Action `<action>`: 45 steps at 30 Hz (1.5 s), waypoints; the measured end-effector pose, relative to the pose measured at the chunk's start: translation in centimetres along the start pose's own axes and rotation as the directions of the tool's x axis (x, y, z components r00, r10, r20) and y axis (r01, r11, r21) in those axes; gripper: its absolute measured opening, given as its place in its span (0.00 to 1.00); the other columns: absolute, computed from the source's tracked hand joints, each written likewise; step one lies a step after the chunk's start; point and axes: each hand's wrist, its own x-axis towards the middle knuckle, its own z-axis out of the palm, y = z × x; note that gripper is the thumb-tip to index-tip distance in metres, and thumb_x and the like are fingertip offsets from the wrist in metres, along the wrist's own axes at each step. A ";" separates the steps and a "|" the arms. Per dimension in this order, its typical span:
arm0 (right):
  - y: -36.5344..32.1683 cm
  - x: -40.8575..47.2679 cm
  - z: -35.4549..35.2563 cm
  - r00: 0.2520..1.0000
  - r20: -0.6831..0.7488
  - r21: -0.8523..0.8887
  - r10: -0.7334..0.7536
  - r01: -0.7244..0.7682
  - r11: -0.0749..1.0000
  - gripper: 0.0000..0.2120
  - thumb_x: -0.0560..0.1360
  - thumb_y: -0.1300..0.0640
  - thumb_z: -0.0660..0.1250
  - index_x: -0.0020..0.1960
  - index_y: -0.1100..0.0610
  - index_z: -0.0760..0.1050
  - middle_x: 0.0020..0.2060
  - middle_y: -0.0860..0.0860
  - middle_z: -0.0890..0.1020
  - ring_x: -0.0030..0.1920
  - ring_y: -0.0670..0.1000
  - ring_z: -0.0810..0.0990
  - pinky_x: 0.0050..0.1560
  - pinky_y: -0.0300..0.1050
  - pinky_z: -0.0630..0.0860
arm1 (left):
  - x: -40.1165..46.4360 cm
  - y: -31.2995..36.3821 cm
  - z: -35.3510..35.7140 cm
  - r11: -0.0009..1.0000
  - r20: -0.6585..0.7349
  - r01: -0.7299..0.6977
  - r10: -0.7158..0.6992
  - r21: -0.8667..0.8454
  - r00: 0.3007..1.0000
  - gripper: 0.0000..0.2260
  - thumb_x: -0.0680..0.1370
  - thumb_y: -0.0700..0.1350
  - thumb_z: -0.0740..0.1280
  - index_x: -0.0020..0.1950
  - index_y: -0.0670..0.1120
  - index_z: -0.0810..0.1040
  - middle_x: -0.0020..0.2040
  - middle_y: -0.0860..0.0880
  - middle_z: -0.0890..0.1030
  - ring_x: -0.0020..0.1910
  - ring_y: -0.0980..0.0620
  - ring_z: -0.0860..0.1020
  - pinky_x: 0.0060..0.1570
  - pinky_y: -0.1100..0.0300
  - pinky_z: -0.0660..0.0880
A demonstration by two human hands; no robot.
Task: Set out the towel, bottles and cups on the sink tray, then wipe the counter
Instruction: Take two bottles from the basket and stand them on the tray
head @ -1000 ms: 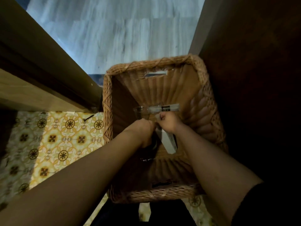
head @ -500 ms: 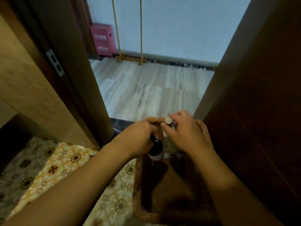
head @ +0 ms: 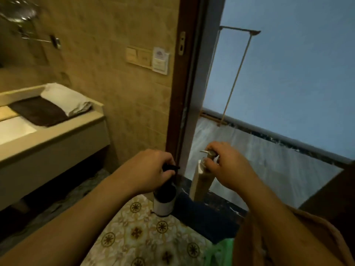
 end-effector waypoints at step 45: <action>-44.1 62.0 41.6 0.760 0.311 0.464 -0.571 0.403 0.789 0.10 0.77 0.52 0.72 0.55 0.44 0.74 0.52 0.44 0.77 0.45 0.46 0.79 0.43 0.31 0.74 | 5.9 -70.9 -27.5 0.535 -0.394 0.770 -0.828 -0.348 0.398 0.06 0.77 0.49 0.72 0.49 0.48 0.81 0.42 0.51 0.82 0.42 0.53 0.80 0.39 0.57 0.76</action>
